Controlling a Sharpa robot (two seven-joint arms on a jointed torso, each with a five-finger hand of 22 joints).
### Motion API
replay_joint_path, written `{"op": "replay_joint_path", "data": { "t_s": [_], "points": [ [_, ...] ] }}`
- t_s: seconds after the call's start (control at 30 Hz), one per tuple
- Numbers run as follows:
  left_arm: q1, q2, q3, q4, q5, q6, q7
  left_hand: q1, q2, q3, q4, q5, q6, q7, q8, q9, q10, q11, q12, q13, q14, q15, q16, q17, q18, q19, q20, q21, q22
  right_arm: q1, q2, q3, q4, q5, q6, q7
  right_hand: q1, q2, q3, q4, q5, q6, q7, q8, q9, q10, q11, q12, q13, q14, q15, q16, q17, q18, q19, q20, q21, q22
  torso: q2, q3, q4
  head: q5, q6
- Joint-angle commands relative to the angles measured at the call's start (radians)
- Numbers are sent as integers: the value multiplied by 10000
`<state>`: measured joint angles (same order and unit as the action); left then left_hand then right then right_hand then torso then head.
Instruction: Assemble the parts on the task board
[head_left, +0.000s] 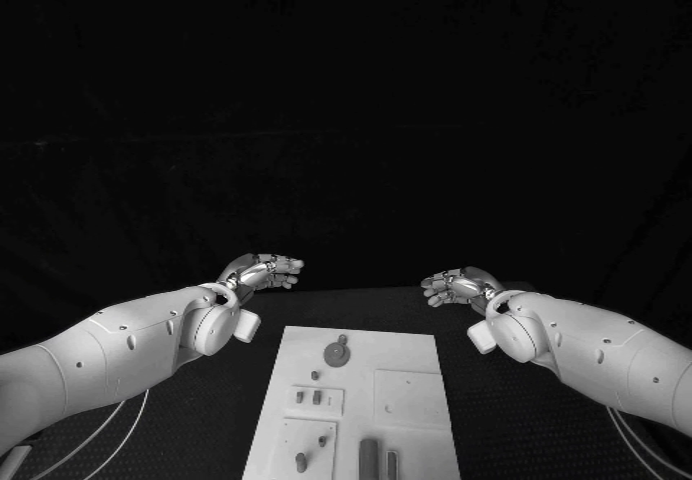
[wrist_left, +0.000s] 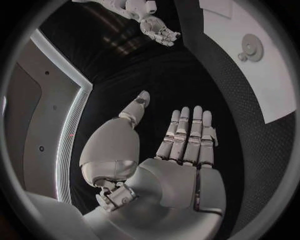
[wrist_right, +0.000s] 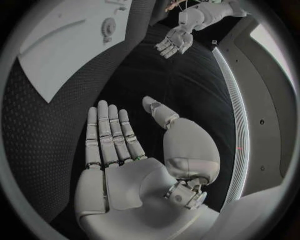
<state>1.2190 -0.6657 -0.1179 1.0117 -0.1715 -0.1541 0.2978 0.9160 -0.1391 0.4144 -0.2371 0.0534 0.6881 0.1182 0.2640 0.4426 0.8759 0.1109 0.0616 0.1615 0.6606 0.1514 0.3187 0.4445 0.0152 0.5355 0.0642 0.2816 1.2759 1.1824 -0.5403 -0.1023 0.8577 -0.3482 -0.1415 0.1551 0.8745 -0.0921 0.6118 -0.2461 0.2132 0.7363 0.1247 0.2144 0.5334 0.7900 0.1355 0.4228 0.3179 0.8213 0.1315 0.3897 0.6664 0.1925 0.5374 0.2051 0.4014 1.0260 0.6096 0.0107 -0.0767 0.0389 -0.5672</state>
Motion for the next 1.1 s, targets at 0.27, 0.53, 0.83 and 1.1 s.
{"op": "replay_joint_path", "data": {
  "t_s": [0.27, 0.53, 0.83, 1.1],
  "points": [
    [10, 365, 18, -488, 800, 308, 595, -436, -613, 513, 1053, -36, -413, -73, 2, 132, -323, -93, 52, -309, -389, -11, -160, -23, -152, -307, 145, -236, 187, -284, 223, 440, -182, 838, 641, 760, -241, -7, -550, 197, -465, -256, -59, 209, -107, 529, -129, -1697, -1583, -519, -40, -1132, -1145, -13, 48, 242, -1230, -904, -184, 66, -31, 197, 128],
    [-45, 327, 39, -373, 585, -32, 370, -9160, 1391, -4144, 2371, -534, -6881, -1182, -2640, -4426, -8759, -1109, -616, -1615, -6606, -1514, -3187, -4445, -152, -5355, -642, -2816, -4561, -309, 167, 465, -31, 708, 214, 534, -8745, 921, -6118, 2461, -2132, -7363, -1247, -2144, -5334, -7900, -1355, -4228, -3179, -8213, -1315, -3897, -6664, -1925, -5374, -2051, -4014, -10260, -210, 45, 52, 140, 82],
    [-458, -42, 325, 1123, 869, -1570, 835, -9160, 1391, -4144, 2371, -534, -6881, -1182, -2640, -4426, -8759, -1109, -616, -1615, -6606, -1514, -3187, -4445, -152, -5355, -642, -2816, -12759, -527, -385, 585, 1508, 1305, -1184, 1204, -8745, 921, -6118, 2461, -2132, -7363, -1247, -2144, -5334, -7900, -1355, -4228, -3179, -8213, -1315, -3897, -6664, -1925, -5374, -2051, -4014, -10260, -582, -83, 652, -304, -262],
    [-1187, -694, 830, 3761, 1369, -4285, 1656, -9160, 1391, -4144, 2371, -534, -6881, -1182, -2640, -4426, -8759, -1109, -616, -1615, -6606, -1514, -3187, -4445, -152, -5355, -642, -2816, -12759, -919, -1373, 800, 4267, 2375, -3690, 2405, -8745, 921, -6118, 2461, -2132, -7363, -1247, -2144, -5334, -7900, -1355, -4228, -3179, -8213, -1315, -3897, -6664, -1925, -5374, -2051, -4014, -10260, -654, -107, 767, -389, -328]
  ]
}}
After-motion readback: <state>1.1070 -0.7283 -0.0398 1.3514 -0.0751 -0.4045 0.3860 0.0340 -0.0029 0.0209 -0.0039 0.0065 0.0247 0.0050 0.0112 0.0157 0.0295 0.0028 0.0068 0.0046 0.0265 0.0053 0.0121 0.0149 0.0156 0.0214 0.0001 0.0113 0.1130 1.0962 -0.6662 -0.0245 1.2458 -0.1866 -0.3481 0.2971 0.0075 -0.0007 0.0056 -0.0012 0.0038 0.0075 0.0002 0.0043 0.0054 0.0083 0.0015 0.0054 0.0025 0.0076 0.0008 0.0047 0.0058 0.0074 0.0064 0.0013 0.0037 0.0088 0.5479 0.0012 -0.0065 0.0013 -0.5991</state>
